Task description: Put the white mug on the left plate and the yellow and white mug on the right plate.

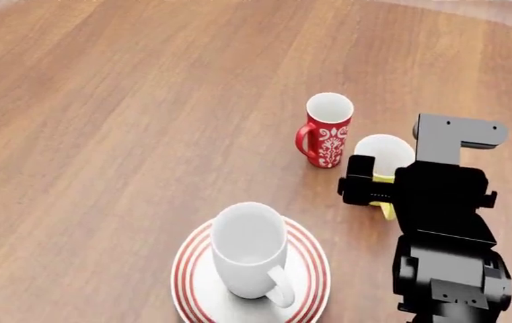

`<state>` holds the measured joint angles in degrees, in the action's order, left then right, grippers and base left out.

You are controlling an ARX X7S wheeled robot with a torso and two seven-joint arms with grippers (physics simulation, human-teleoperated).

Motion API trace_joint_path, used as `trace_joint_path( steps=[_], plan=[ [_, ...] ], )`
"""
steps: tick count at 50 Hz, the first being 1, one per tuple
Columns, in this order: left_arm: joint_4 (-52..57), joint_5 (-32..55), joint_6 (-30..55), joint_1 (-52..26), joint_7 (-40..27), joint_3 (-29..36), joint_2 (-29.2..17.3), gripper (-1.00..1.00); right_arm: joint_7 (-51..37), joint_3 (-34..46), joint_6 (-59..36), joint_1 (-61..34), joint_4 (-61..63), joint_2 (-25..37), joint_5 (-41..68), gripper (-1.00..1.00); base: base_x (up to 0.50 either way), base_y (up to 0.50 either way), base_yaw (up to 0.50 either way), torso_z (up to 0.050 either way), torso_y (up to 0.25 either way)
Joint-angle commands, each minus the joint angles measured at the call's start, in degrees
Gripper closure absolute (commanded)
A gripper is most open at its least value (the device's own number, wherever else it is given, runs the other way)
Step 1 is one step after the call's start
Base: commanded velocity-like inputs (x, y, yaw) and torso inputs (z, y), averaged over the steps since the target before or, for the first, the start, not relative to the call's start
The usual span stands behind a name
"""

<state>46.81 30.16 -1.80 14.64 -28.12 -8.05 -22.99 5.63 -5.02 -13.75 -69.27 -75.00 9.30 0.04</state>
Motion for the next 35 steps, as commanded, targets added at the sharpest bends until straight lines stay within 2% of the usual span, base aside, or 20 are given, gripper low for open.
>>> trace_joint_path(
  steps=[1,5,11,26,31,35],
  plan=[
    [-0.07,0.61,-0.09,-0.25,-0.47,-0.15,-0.02,-1.0,0.35,0.08,0.53,-0.07,0.0,0.03,-0.05,-1.0,0.0,0.0,0.0,0.0,0.0],
    [0.03,-0.61,-0.33,-0.1,-0.38,0.07,-0.08,-1.0,0.09,0.12,0.71,-0.16,0.0,-0.01,-0.06,-1.0,0.0,0.0,0.0,0.0,0.0],
    [-0.26,0.18,-0.72,-0.13,-0.01,0.1,-0.21,-1.0,-0.12,-0.15,1.77,-0.46,0.01,0.02,0.06,-1.0,0.0,0.0,0.0,0.004,-0.207],
    [-0.24,-0.09,-0.97,0.0,-0.88,-0.25,0.01,-1.0,-0.08,-0.41,4.45,-1.06,0.01,0.02,-0.02,-1.0,0.0,0.0,0.0,0.0,0.0],
    [-0.64,1.09,-1.38,-0.13,-0.4,-0.05,0.02,-1.0,-0.02,-0.33,4.3,-0.86,0.01,0.12,-0.05,-1.0,0.0,0.0,0.0,0.0,-0.239],
    [-0.76,1.41,-1.31,-0.12,-0.58,-0.06,0.03,-1.0,-0.01,-0.49,4.12,-0.65,0.01,0.31,0.07,-1.0,0.0,0.0,0.0,0.0,0.0]
  ],
)
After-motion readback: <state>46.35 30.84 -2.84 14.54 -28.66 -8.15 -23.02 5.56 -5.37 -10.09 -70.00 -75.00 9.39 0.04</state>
